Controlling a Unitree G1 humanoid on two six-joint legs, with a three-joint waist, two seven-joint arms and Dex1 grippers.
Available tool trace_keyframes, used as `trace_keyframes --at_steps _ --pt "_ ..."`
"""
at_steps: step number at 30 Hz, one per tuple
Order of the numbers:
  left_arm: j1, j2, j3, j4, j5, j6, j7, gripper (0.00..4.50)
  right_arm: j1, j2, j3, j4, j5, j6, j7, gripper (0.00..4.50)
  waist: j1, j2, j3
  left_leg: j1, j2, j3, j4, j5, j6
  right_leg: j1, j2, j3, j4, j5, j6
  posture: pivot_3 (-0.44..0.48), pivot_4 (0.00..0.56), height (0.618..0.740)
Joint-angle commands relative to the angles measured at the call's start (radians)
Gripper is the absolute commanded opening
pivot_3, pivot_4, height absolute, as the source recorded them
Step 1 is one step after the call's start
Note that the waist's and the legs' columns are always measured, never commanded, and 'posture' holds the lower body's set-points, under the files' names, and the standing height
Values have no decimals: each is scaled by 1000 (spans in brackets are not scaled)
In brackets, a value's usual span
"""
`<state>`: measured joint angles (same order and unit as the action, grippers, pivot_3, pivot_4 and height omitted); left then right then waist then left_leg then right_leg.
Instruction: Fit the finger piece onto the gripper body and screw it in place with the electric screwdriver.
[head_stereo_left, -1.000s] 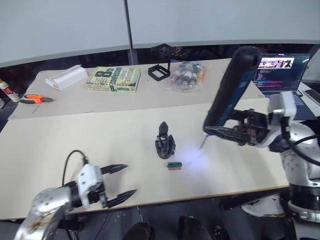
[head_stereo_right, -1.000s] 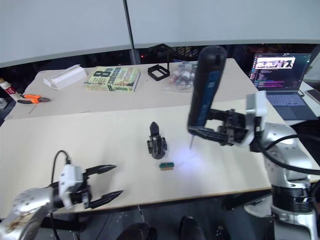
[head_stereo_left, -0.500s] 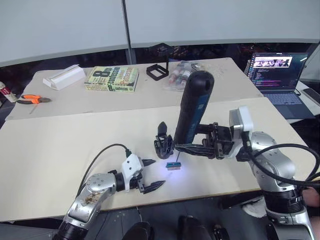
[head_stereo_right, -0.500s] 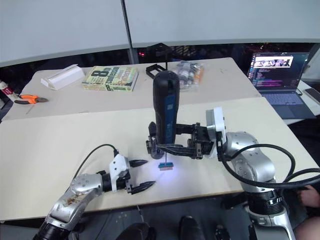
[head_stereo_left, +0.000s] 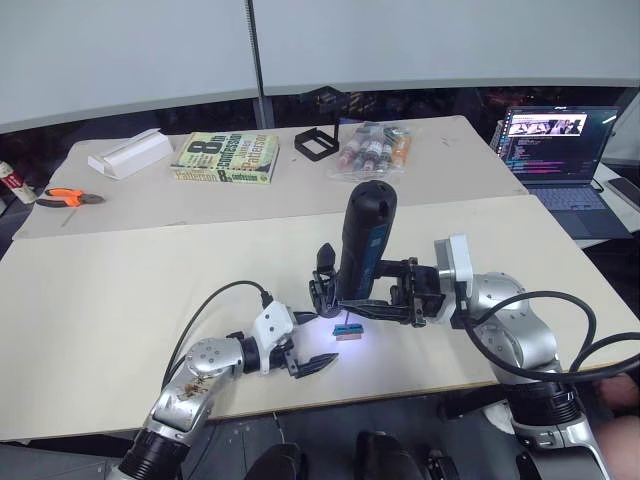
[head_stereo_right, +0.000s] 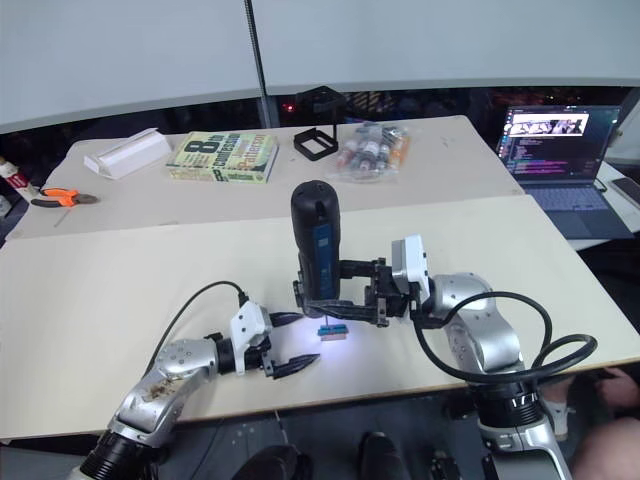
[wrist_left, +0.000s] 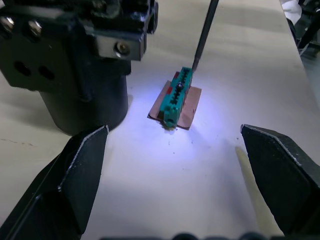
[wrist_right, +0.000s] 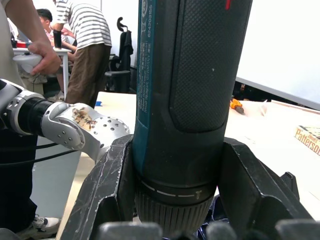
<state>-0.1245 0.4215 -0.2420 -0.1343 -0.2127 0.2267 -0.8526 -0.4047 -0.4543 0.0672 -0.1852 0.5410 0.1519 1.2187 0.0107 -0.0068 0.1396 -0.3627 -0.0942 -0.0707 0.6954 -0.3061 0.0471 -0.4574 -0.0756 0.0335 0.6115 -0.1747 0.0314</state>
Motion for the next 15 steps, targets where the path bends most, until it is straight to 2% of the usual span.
trace_keyframes --at_steps 1,15 --pt "-25 -10 -8 -1 7 -12 3 4485 -15 11 -4 -12 -1 -42 -2 1931 0 0 0 0 0 0 0 0 0 0 0 0 0 0 0 0 150 740" --pt "-43 -9 -4 22 14 -31 -16 4485 -61 19 3 18 -32 -33 -11 1931 0 0 0 0 0 0 0 0 0 0 0 0 0 0 0 0 150 740"
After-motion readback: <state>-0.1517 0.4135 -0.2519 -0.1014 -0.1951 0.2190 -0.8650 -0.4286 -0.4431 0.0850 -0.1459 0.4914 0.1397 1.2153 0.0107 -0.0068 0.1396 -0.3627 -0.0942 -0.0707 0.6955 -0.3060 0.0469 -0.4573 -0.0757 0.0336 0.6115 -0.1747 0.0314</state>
